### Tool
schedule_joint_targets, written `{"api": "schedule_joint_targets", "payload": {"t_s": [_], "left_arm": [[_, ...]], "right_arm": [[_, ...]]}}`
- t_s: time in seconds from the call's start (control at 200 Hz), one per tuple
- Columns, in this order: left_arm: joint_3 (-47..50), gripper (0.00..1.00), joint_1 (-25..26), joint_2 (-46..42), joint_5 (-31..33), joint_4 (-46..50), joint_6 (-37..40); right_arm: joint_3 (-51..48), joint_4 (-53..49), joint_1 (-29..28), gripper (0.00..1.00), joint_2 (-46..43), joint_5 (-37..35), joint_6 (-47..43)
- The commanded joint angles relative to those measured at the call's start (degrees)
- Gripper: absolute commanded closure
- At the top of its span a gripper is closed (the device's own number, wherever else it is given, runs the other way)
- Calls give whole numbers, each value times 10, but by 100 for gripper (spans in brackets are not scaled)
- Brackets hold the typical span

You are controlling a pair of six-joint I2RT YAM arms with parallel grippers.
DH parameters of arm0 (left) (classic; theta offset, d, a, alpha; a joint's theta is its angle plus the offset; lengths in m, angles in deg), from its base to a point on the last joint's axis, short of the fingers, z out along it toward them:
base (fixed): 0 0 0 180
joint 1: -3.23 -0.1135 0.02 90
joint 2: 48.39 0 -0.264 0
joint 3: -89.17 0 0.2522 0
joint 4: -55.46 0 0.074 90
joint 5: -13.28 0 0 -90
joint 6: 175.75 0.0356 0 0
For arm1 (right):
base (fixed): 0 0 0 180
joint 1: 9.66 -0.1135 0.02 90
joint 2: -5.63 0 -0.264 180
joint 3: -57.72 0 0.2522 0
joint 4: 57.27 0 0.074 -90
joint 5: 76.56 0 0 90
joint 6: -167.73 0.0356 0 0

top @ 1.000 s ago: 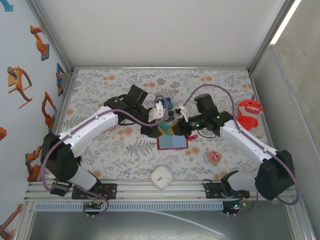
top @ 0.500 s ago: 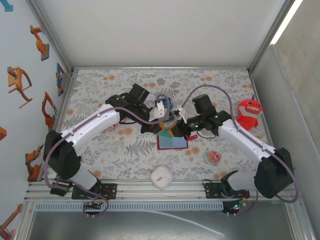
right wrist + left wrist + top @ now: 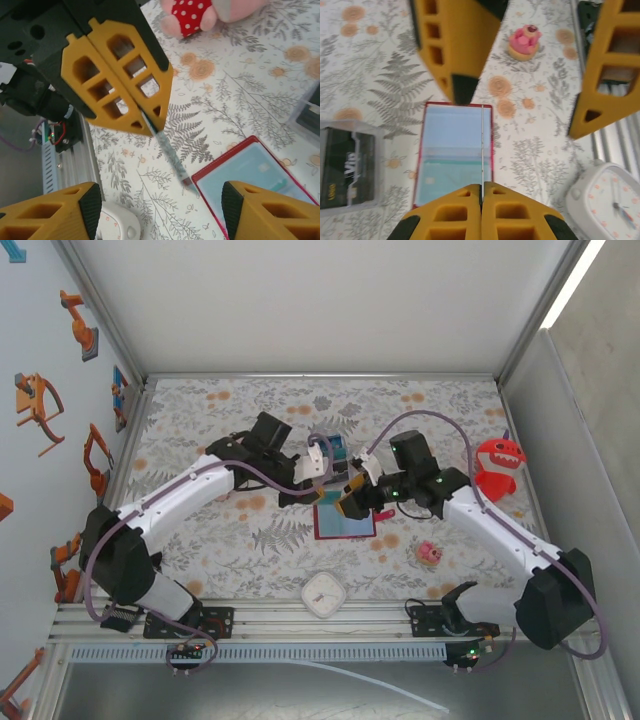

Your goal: Take the credit cards out of the card holder

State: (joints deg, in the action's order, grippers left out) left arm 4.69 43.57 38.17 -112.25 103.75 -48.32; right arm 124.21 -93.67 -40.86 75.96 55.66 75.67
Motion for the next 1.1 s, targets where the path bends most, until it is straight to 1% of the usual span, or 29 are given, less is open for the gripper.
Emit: {"api": "schedule_joint_targets", "payload": {"t_s": [0.0, 0.12, 0.19, 0.27, 0.336, 0.486, 0.661, 0.821, 1.092], "left_arm": [[23, 100, -20, -15, 26, -103, -32], [26, 100, -52, 21, 33, -186, -65], [15, 100, -67, 59, 33, -226, -75], [-14, 100, -79, 109, 26, -255, -79], [-53, 100, -84, 153, 18, -246, -70], [-152, 100, -86, 243, 8, -178, -34], [-209, 100, -87, 308, 7, -153, -24], [-219, 100, -86, 326, 7, -154, -26], [-215, 100, -87, 328, 8, -150, -18]], "right_arm": [[-20, 24, 0, 35, -25, -64, 30], [-59, 81, 1, 34, -52, -114, 66], [-78, 108, 2, 32, -68, -157, 91], [-94, 130, 3, 31, -84, -186, 118], [-108, 143, 4, 29, -100, -207, 139], [-131, 150, 3, 24, -138, -259, 179], [-148, 136, 4, 19, -183, -312, 197], [-151, 128, 4, 19, -199, -325, 197], [-154, 137, 4, 18, -193, -331, 197]]}}
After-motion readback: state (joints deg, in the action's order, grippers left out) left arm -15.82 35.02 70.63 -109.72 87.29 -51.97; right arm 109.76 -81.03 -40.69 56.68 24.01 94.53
